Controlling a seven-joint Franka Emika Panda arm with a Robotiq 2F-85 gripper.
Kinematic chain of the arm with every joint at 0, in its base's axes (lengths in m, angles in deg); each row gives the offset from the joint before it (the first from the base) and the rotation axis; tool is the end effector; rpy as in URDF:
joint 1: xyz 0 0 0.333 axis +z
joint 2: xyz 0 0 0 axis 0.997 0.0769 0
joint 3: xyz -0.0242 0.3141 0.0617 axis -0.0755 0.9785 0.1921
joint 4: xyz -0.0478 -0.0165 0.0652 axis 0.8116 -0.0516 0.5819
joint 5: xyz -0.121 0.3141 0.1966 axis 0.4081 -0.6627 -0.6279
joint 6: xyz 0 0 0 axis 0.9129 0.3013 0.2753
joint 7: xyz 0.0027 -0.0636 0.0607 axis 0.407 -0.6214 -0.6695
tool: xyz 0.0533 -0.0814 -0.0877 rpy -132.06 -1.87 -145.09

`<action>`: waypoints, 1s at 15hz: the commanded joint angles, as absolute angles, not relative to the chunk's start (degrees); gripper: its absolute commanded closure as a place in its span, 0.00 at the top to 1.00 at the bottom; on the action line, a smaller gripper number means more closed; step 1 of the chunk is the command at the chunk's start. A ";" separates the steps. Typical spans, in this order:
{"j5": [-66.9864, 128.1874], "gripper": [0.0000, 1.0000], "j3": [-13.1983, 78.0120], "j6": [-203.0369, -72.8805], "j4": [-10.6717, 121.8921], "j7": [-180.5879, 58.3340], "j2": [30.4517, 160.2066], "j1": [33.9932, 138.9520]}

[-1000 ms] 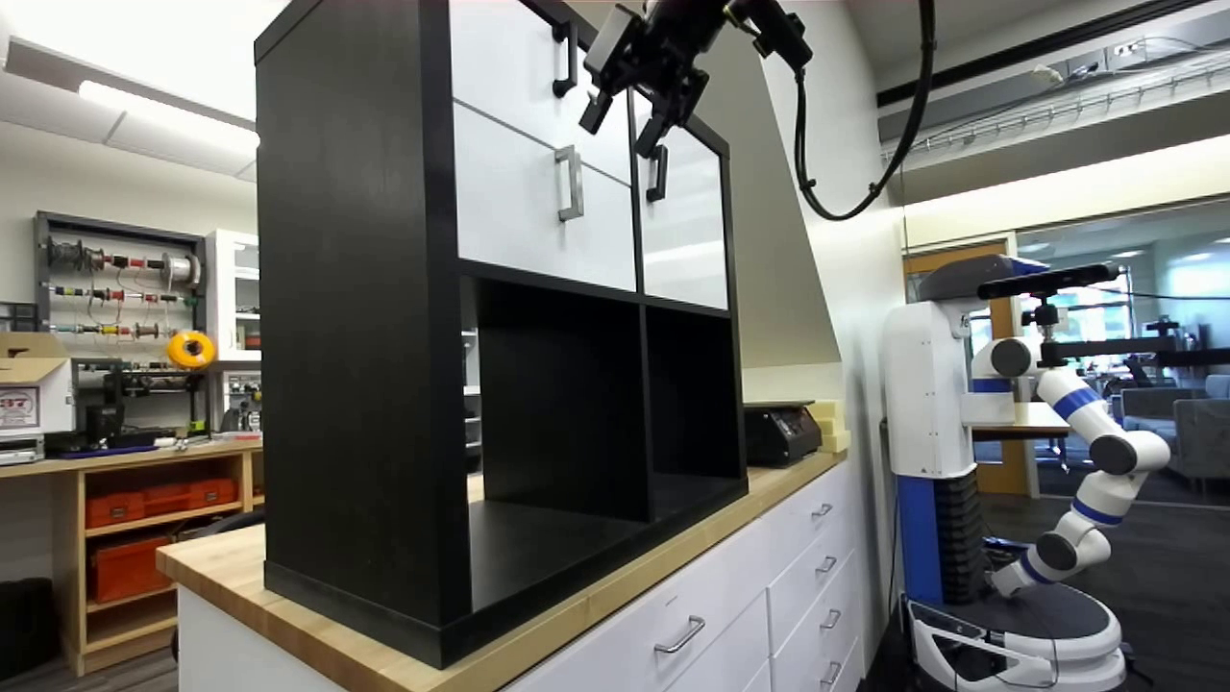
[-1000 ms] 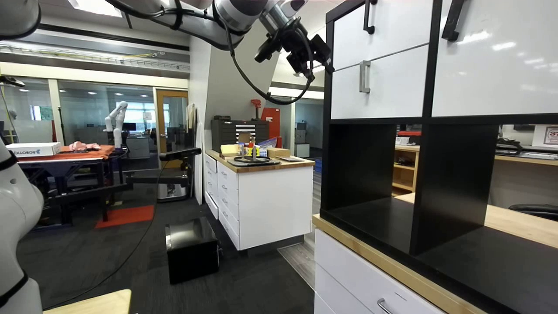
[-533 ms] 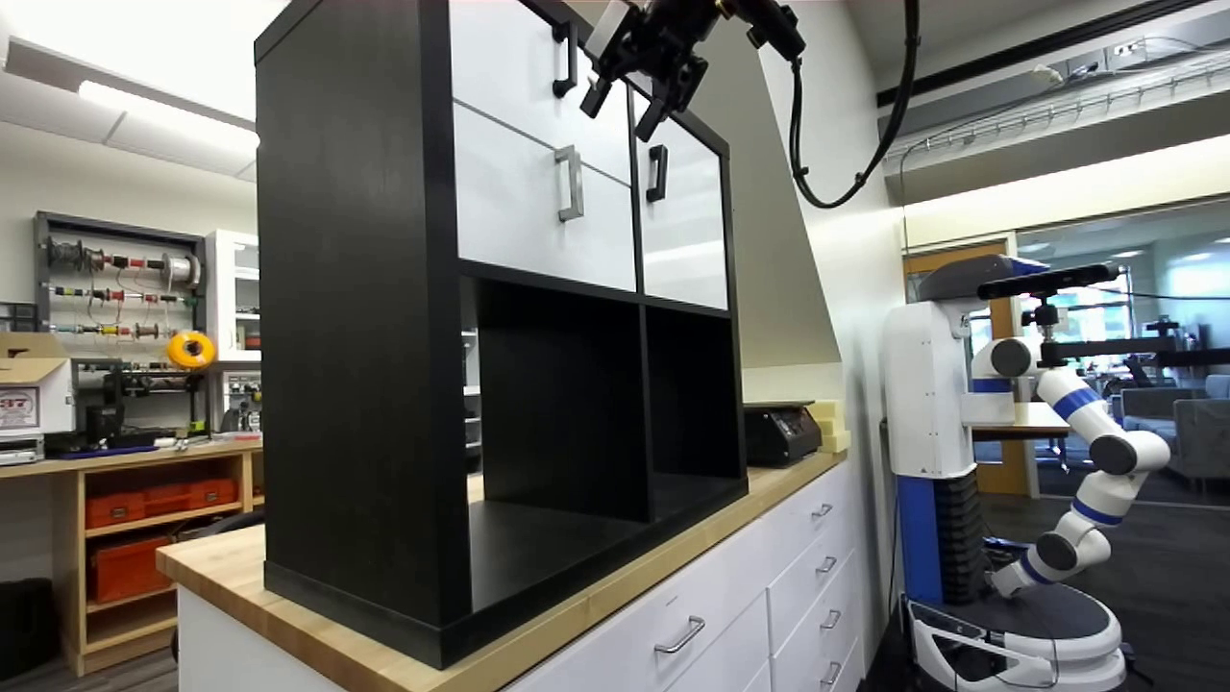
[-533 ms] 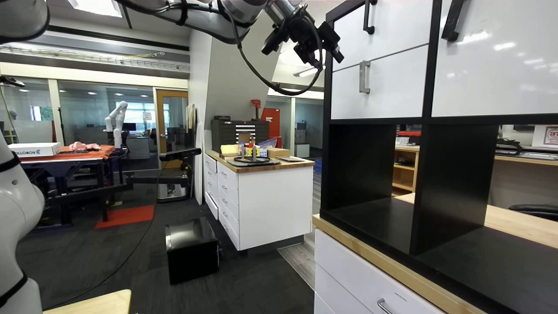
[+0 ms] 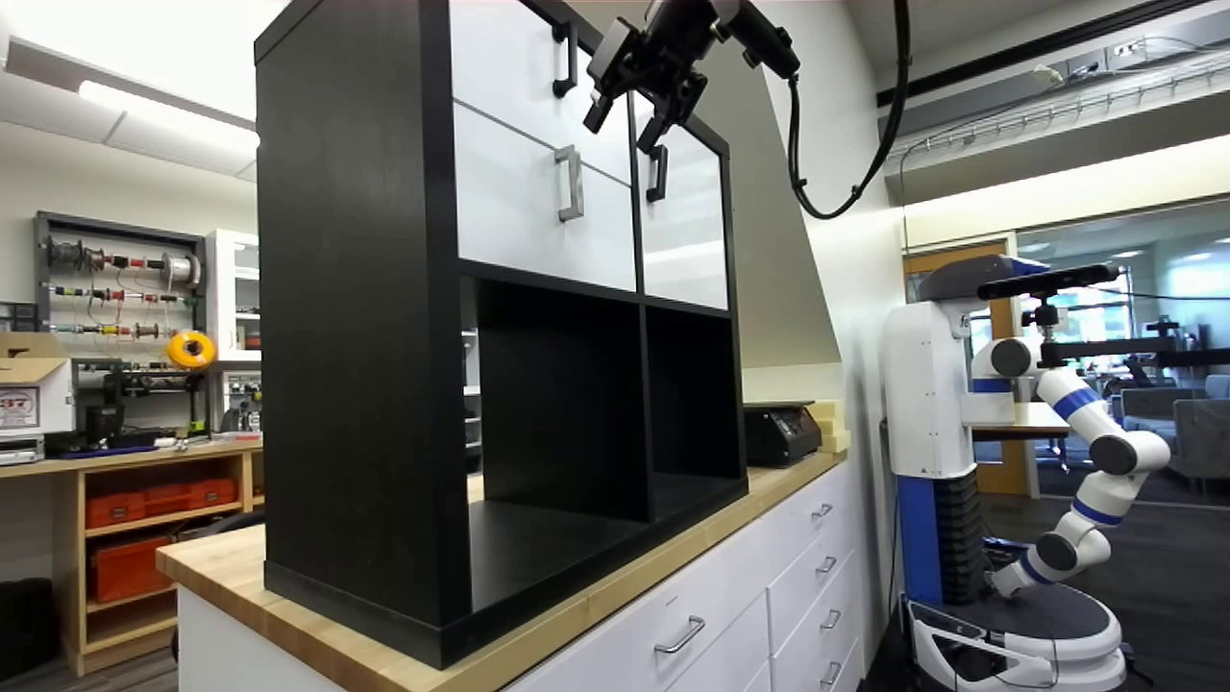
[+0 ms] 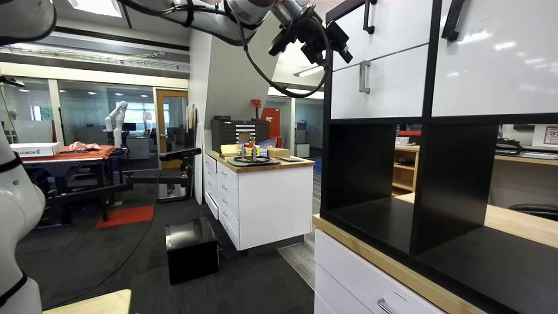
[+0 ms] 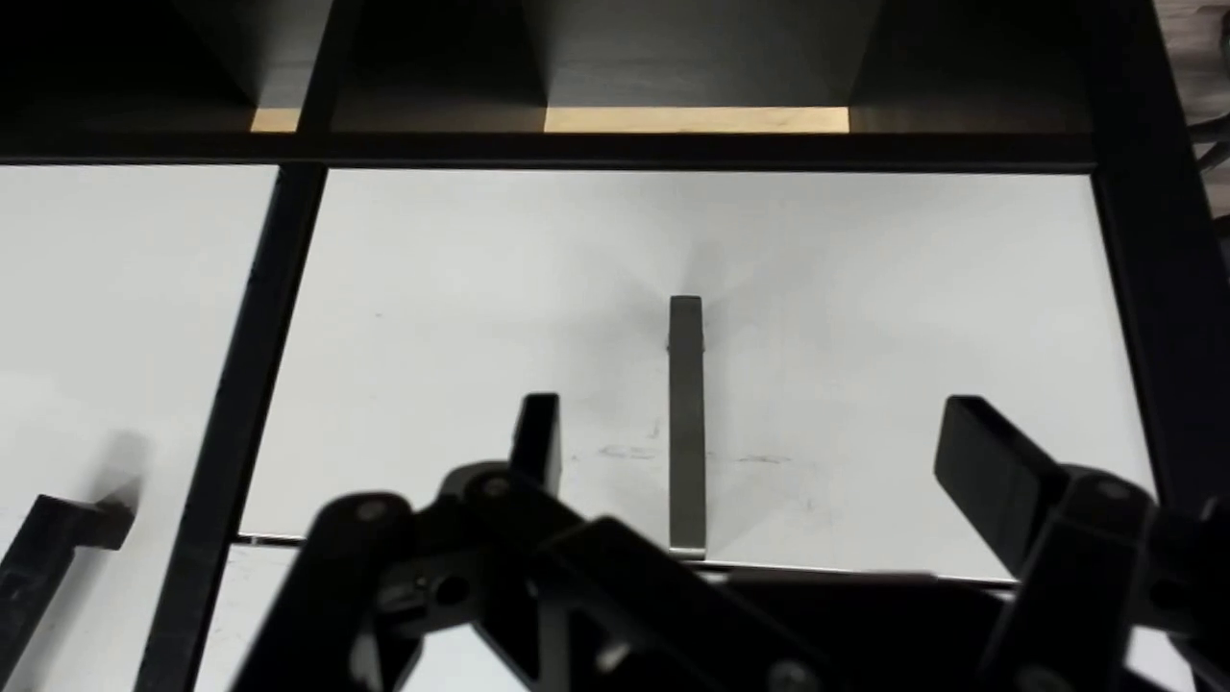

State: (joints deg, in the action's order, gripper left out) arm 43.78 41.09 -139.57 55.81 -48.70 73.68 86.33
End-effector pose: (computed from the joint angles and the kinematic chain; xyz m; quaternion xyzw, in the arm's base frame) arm 0.5841 0.0512 0.7403 0.9022 -0.0376 0.4266 0.0513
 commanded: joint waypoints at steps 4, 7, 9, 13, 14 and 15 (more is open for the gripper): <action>44.58 1.00 40.69 -141.75 54.51 -47.61 74.93 86.06; 44.26 1.00 40.24 -142.78 54.54 -47.89 75.56 85.96; 44.06 1.00 39.87 -143.48 54.53 -48.07 76.15 85.99; 43.87 1.00 39.22 -144.21 54.27 -48.27 77.42 86.14; 43.89 1.00 39.21 -144.12 53.88 -48.29 77.71 86.27; 43.83 1.00 39.17 -144.22 53.71 -48.35 77.91 86.33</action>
